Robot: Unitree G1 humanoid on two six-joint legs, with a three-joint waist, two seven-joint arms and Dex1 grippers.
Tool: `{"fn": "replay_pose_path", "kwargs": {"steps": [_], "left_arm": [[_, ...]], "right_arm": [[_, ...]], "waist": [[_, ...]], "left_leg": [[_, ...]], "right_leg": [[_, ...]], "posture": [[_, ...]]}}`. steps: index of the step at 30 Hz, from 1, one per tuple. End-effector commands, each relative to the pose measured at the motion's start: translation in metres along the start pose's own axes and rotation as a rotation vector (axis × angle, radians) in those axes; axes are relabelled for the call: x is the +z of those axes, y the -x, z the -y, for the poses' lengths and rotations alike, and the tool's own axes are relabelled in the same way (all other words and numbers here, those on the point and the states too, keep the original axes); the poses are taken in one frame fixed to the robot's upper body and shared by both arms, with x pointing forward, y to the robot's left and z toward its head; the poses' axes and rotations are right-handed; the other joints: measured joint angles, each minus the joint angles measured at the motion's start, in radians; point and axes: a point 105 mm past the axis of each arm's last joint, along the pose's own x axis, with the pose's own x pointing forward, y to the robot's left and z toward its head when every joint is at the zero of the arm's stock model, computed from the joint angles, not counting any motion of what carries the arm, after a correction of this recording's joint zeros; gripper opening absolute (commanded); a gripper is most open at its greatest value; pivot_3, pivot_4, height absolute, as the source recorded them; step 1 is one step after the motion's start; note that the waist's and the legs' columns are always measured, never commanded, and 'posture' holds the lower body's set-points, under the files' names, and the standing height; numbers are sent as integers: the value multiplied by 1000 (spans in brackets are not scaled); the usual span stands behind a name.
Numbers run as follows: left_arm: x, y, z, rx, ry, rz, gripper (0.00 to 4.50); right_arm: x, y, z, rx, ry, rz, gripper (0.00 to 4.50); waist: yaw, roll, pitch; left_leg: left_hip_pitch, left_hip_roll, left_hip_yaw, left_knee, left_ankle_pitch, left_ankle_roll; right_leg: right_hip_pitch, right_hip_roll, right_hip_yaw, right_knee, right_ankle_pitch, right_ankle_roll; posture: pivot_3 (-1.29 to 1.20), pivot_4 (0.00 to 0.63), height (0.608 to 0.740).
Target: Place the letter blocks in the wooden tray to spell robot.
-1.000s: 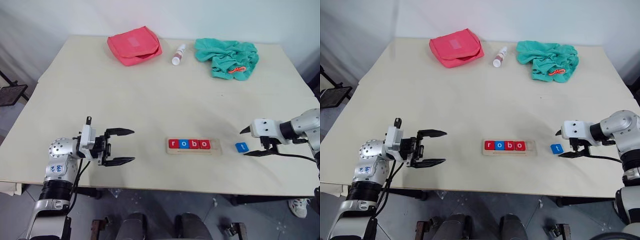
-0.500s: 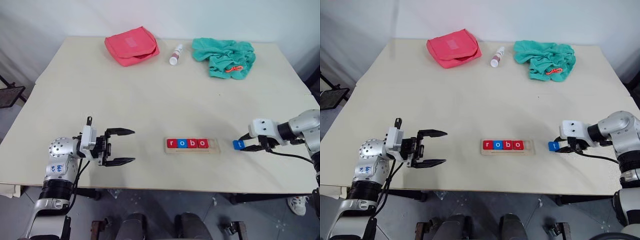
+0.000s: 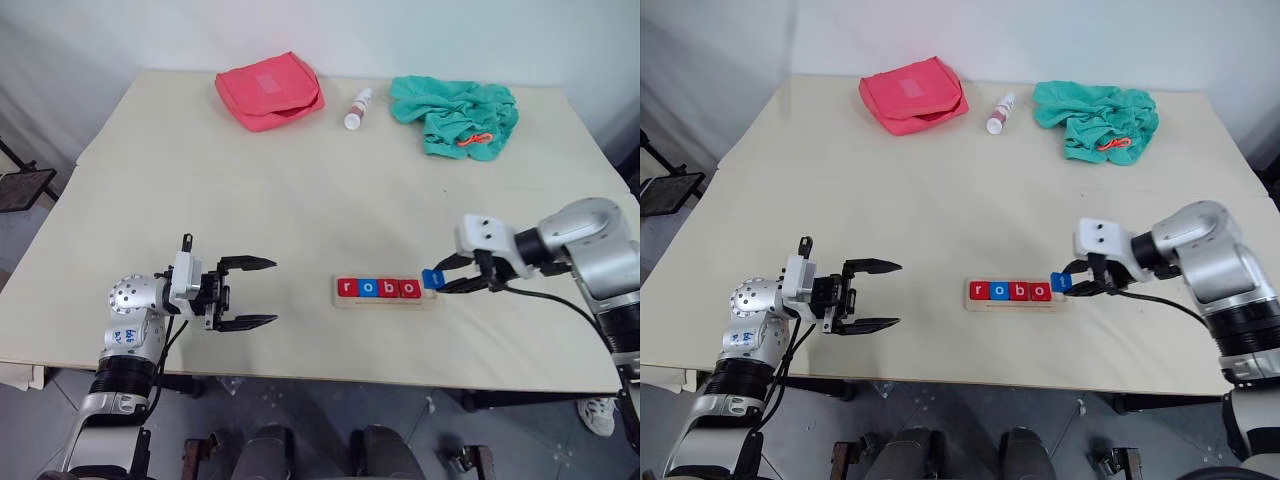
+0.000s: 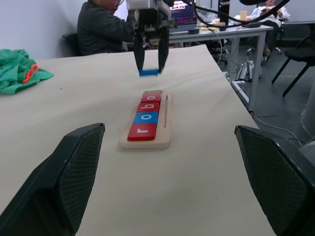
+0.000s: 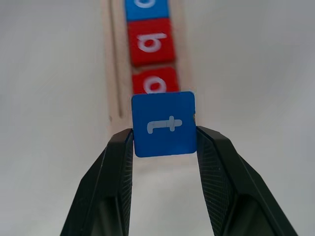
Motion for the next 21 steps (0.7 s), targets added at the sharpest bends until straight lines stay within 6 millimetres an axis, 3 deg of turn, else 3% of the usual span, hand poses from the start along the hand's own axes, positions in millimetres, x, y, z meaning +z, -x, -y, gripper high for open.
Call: {"fn": "replay_pose_path", "kwargs": {"steps": [1, 13, 21], "left_arm": [[3, 0, 4, -50, -28, 0, 4500], [2, 1, 8, -29, -26, -2, 4500], [2, -1, 8, -22, -29, 3, 4500]], "right_arm": [[1, 4, 0, -8, 18, -9, 1467], [-10, 1, 8, -16, 34, -57, 1467], [-1, -7, 14, -17, 52, -47, 1467]], "waist": [[0, 0, 0], [-3, 0, 0], [-3, 0, 0]], "left_leg": [[0, 0, 0, 0, 0, 0], [0, 0, 0, 0, 0, 0], [0, 0, 0, 0, 0, 0]], "right_leg": [[0, 0, 0, 0, 0, 0], [0, 0, -1, 0, 0, 0], [0, 0, -2, 0, 0, 0]], "posture": [[0, 150, 740], [0, 150, 740], [0, 150, 740]]}}
